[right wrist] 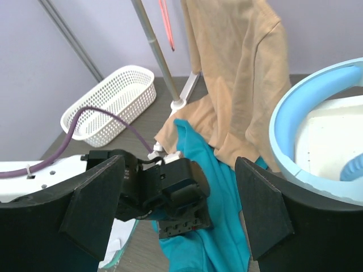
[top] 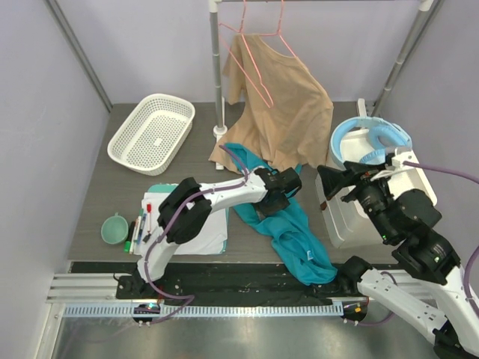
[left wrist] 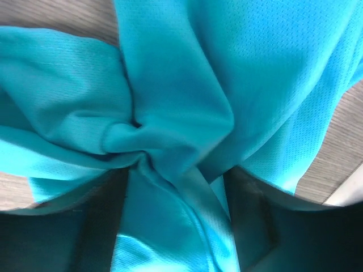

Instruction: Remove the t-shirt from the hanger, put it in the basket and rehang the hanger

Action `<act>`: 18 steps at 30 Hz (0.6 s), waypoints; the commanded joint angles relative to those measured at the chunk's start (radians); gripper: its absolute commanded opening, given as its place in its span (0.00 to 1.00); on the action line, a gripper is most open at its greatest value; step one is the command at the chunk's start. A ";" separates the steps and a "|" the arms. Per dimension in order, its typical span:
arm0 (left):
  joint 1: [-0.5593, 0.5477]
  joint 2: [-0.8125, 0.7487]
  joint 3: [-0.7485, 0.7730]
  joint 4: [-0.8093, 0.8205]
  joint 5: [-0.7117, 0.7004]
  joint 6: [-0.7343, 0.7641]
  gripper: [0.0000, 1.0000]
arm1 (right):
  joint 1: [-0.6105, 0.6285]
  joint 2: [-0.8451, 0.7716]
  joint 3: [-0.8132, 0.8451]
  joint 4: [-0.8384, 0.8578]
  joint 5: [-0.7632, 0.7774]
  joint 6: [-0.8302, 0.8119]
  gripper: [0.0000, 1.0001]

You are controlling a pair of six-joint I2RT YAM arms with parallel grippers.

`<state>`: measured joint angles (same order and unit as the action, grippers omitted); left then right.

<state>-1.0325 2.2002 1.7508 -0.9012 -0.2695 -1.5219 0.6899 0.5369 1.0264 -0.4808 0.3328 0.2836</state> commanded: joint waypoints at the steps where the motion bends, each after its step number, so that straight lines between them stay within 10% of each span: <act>1: 0.008 -0.039 -0.174 0.224 0.016 -0.017 0.50 | 0.002 -0.031 -0.002 0.011 0.054 -0.001 0.84; 9: 0.014 -0.226 -0.307 0.426 0.024 0.146 0.00 | 0.002 -0.038 -0.023 0.001 0.032 0.017 0.83; 18: 0.015 -0.462 -0.462 0.683 0.099 0.414 0.00 | 0.002 -0.058 -0.051 0.007 0.064 0.005 0.83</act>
<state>-1.0237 1.8889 1.3567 -0.4286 -0.2081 -1.2606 0.6899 0.4969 0.9817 -0.5037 0.3634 0.2909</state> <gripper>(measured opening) 0.016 0.834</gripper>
